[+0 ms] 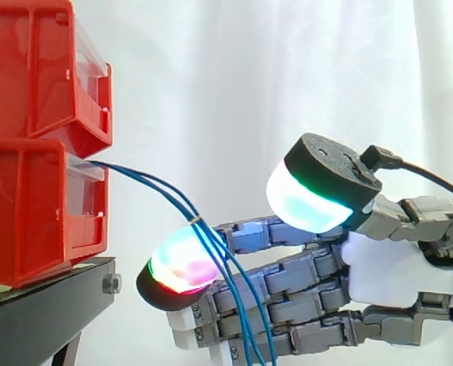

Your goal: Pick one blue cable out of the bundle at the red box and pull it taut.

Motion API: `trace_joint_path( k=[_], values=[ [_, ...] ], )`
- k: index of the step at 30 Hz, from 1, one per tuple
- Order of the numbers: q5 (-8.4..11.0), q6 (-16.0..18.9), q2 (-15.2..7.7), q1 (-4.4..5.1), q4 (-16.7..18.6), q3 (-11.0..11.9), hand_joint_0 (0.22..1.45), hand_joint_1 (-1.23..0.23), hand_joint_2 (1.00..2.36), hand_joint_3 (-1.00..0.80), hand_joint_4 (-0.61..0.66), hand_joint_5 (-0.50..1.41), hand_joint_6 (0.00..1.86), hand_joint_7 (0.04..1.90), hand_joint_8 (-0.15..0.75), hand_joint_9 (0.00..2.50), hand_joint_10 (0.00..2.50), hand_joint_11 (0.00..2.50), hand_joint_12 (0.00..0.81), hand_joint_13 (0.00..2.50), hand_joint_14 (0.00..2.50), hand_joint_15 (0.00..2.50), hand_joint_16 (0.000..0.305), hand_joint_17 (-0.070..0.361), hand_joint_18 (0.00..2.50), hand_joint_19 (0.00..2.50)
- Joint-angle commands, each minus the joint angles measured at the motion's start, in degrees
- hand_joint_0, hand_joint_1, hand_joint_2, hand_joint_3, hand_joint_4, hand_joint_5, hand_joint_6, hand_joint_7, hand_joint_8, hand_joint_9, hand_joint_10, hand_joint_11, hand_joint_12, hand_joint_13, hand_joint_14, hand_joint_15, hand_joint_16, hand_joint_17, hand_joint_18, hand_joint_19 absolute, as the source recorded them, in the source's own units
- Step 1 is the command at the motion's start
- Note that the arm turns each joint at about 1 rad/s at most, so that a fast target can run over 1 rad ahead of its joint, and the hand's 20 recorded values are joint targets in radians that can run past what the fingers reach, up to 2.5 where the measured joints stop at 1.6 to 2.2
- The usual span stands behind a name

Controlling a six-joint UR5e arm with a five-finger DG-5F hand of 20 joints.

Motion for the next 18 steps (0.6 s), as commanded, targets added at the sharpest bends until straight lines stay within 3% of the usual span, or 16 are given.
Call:
trace_joint_path(
  k=[1, 7, 10, 13, 18],
  values=[
    [0.01, 0.08, -0.27, 0.05, 0.31, 0.02, 0.54, -0.76, 1.0, -0.5, 0.37, -0.14, 0.5, 0.89, 0.315, 0.43, 0.0, 0.13, 0.378, 0.23, 0.0, 0.1, 0.057, 0.129, 0.12, 0.1],
    [0.09, 1.22, -0.71, 0.05, 1.28, 0.19, 0.55, -0.73, 1.0, -0.5, 0.37, -0.13, 0.5, 0.92, 0.327, 0.49, 0.0, 0.15, 0.373, 0.28, 0.0, 0.12, 0.057, 0.128, 0.18, 0.12],
    [0.09, 1.48, -0.71, -0.04, 1.19, 0.72, 0.57, -0.72, 1.0, -0.49, 0.35, -0.11, 0.5, 1.04, 0.333, 0.53, 0.0, 0.16, 0.371, 0.3, 0.01, 0.12, 0.055, 0.125, 0.21, 0.12],
    [-0.17, 1.57, -0.71, -0.39, 0.49, 1.95, 0.59, -0.72, 1.0, -0.43, 0.24, -0.1, 0.5, 1.22, 0.332, 0.53, 0.0, 0.19, 0.37, 0.31, 0.0, 0.13, 0.055, 0.124, 0.23, 0.12],
    [-0.08, 1.57, -0.71, -0.48, -0.48, 2.65, 0.6, -0.73, 1.01, -0.35, 0.2, -0.14, 0.68, 1.0, 0.33, 0.53, 0.0, 0.21, 0.368, 0.32, 0.0, 0.13, 0.055, 0.123, 0.25, 0.13]
  ],
)
